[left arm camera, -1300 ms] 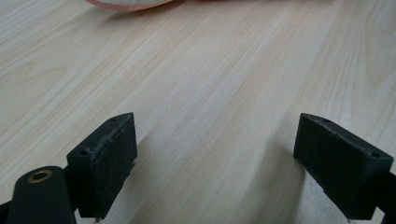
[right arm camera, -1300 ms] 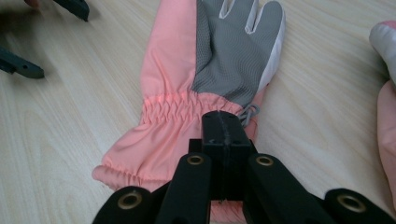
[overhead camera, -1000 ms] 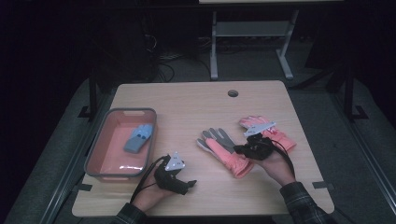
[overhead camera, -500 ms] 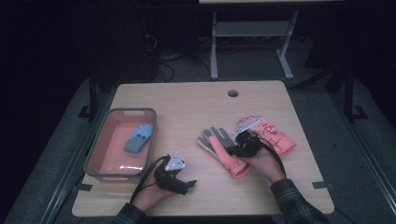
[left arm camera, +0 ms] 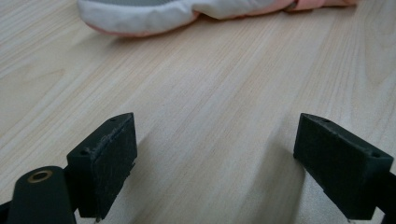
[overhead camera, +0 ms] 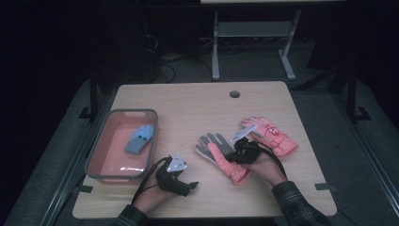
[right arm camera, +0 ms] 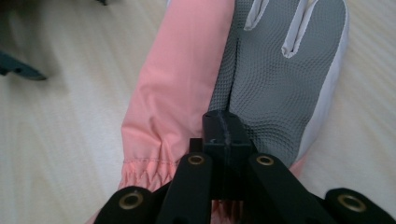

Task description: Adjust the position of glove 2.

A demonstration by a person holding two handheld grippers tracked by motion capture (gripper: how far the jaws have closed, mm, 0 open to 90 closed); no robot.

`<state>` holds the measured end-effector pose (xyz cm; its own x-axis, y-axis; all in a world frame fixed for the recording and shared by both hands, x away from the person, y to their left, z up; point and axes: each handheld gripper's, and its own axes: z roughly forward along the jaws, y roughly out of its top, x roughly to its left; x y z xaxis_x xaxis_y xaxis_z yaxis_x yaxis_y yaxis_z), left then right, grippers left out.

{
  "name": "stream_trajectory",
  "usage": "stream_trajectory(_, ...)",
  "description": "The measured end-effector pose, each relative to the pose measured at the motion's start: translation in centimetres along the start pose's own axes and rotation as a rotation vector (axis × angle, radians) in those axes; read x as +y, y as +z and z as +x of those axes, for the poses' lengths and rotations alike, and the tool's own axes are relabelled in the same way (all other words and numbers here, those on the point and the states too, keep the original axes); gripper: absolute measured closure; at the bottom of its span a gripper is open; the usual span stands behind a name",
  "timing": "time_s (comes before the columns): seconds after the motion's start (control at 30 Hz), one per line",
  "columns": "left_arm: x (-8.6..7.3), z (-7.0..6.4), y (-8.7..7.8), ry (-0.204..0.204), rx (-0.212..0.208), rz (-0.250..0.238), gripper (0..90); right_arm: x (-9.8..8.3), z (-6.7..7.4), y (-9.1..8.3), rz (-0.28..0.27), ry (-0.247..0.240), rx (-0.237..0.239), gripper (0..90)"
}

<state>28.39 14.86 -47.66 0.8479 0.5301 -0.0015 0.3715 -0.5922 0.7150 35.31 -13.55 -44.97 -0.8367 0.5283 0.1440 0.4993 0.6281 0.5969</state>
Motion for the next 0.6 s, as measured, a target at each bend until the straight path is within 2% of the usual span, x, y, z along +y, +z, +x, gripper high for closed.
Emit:
stream_trajectory(0.27, 0.0, 0.0, 0.0, -0.001, 0.000, 0.000, 12.5, -0.5, 1.9, 0.0, 0.002, -0.030, 0.062, 90.0)
stream_trajectory(0.6, 0.0, 0.0, 0.0, 0.002, 0.000, 0.001, 12.5, -0.8, 4.0, 0.2, 0.015, -0.091, 0.104, 90.0)
